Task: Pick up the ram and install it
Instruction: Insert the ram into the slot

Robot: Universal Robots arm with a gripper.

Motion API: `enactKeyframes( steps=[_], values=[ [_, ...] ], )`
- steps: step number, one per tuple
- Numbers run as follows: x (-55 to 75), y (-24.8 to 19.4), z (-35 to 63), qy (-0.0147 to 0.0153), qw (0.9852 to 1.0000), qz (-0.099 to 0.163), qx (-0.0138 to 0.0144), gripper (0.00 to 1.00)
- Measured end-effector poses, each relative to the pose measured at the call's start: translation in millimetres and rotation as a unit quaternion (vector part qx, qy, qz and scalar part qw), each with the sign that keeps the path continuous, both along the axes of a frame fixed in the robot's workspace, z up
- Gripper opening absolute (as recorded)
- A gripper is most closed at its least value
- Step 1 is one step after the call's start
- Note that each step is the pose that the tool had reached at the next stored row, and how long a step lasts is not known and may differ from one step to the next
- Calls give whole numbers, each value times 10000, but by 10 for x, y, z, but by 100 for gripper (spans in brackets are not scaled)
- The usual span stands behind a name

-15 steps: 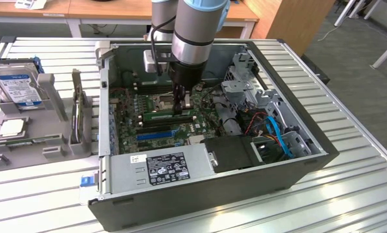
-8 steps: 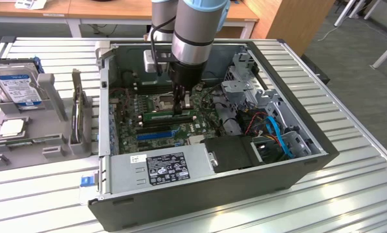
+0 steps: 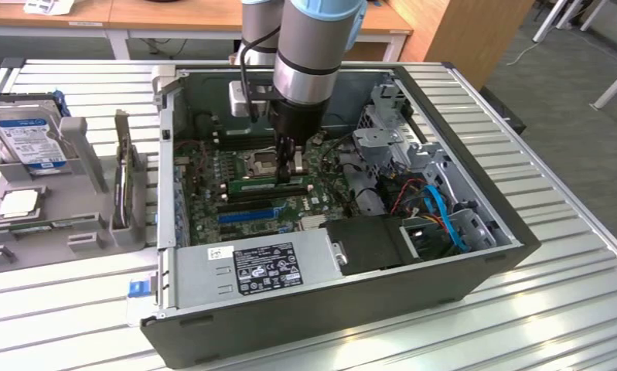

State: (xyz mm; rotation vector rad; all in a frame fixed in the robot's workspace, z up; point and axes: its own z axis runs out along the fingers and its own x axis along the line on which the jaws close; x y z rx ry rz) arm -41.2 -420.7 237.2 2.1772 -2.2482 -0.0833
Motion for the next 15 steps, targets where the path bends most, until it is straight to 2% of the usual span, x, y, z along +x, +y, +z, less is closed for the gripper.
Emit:
enactKeyframes(
  steps=[4, 11, 15],
  values=[
    [0, 0, -1, -1, 10000, 0, 4, 12],
    [0, 0, -1, 0, 10000, 0, 38, 12],
    [0, 0, 7, 0, 10000, 0, 40, 12]
  ],
)
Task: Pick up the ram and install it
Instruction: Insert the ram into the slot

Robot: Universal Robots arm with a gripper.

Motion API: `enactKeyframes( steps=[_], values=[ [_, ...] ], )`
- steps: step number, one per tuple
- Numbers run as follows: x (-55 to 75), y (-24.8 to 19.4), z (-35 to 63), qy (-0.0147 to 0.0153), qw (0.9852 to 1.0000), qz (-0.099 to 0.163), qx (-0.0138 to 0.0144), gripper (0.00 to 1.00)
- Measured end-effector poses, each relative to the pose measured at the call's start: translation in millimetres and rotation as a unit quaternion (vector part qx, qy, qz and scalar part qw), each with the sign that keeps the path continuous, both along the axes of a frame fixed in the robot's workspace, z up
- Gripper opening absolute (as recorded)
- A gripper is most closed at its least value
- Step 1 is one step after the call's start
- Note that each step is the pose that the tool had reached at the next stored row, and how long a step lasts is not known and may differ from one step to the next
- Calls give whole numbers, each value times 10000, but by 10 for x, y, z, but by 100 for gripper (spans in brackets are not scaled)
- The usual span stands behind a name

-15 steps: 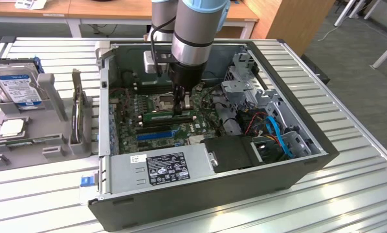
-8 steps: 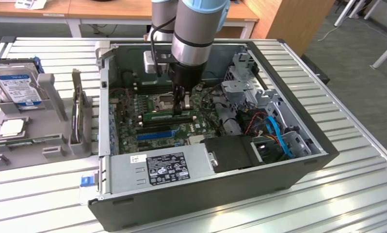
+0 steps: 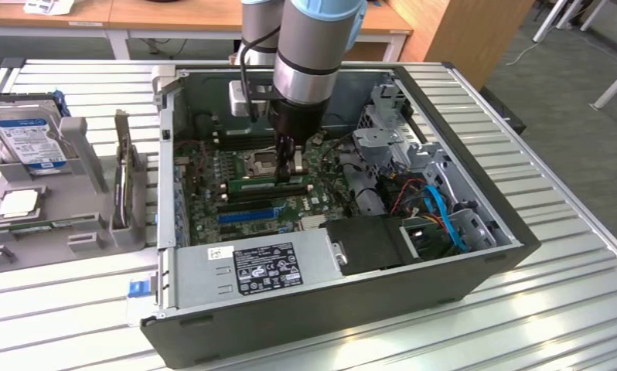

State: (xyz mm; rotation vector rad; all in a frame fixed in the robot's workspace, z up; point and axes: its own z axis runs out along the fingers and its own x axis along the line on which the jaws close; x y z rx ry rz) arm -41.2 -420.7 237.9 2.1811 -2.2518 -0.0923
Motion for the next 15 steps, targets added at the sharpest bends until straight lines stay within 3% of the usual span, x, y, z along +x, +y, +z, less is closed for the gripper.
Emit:
enactKeyframes(
  steps=[4, 8, 15],
  values=[
    [0, 1, 10, -1, 10000, 0, 4, 12],
    [0, -1, 16, -1, 10000, 0, 35, 12],
    [0, -1, 25, -1, 10000, 0, 47, 12]
  ],
)
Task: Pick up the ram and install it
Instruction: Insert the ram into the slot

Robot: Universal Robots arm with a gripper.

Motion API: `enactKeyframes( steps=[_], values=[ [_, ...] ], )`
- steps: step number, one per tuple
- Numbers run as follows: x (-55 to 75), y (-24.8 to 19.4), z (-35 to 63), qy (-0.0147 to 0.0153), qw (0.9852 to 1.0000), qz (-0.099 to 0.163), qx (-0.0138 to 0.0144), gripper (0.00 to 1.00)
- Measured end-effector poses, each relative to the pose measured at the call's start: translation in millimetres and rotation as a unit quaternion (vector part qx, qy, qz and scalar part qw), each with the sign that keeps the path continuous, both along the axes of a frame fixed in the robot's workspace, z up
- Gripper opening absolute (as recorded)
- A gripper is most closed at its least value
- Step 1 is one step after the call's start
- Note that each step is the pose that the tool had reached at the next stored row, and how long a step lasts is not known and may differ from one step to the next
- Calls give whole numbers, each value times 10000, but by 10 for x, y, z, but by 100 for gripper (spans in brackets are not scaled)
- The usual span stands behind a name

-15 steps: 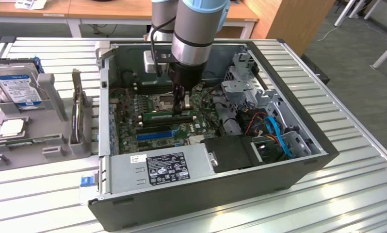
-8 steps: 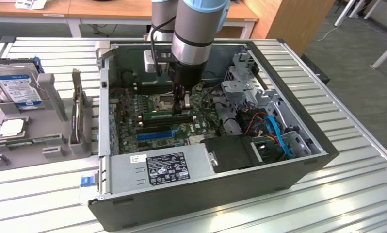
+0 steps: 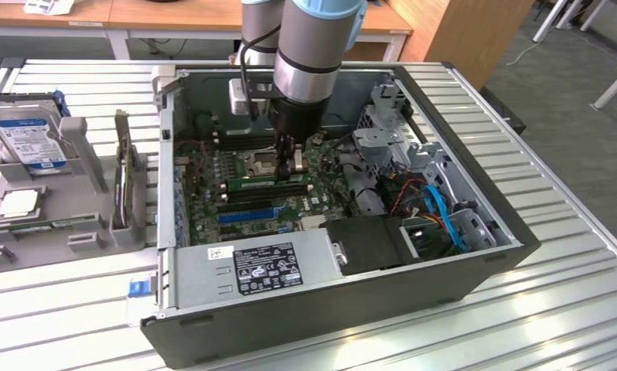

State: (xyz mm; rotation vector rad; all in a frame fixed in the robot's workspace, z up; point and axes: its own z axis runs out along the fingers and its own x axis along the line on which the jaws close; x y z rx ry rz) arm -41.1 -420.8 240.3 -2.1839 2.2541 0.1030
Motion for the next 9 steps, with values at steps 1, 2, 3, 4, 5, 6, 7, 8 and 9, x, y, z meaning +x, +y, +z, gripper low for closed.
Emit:
enactKeyframes(
  steps=[1, 2, 3, 4, 5, 6, 7, 8, 9],
  values=[
    [0, -1, 1, 0, 10000, 0, -1, 12],
    [0, -6, 1, 0, 10000, 0, -1, 12],
    [0, -8, 1, 0, 10000, 0, -1, 12],
    [0, -10, 1, 0, 10000, 0, -1, 12],
    [0, -12, 1, 0, 10000, 0, -1, 12],
    [0, -13, 1, 0, 10000, 0, -1, 12],
    [0, -16, 1, 0, 10000, 0, -1, 12],
    [0, -20, 1, 0, 10000, 0, 1, 12],
    [0, -23, 1, 0, 10000, 1, 2, 12]
  ],
)
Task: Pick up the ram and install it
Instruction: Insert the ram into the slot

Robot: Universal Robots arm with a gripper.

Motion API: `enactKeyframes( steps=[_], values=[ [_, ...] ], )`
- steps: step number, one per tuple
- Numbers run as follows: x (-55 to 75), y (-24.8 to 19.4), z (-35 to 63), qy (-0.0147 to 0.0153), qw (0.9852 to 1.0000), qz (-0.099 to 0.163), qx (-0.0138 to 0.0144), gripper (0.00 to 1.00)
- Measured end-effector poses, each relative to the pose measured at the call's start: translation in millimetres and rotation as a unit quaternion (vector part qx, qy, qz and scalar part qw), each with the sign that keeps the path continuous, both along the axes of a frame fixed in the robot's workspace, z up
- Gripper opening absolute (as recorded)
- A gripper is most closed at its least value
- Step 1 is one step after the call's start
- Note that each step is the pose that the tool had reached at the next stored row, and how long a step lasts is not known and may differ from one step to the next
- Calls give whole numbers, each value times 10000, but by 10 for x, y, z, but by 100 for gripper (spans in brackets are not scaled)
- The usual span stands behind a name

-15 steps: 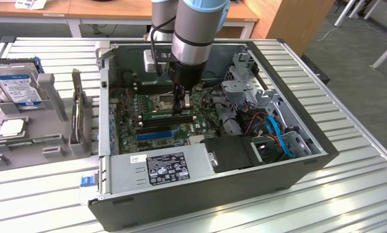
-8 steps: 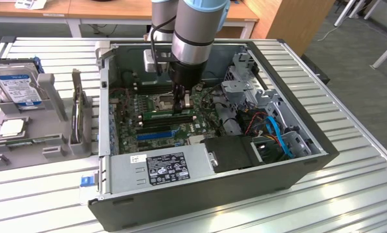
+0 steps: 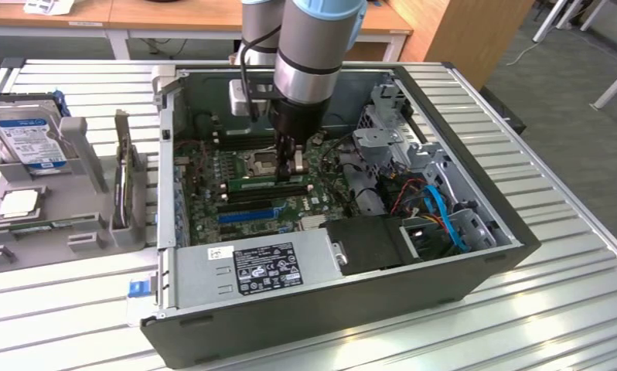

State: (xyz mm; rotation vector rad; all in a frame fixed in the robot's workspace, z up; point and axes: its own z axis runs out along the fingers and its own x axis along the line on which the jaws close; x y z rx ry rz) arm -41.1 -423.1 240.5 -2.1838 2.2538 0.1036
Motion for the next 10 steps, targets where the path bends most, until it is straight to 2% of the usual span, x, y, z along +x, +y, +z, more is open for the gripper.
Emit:
enactKeyframes(
  steps=[10],
  values=[
    [0, -4, -20, 0, 10000, 0, 4, 12]
  ],
)
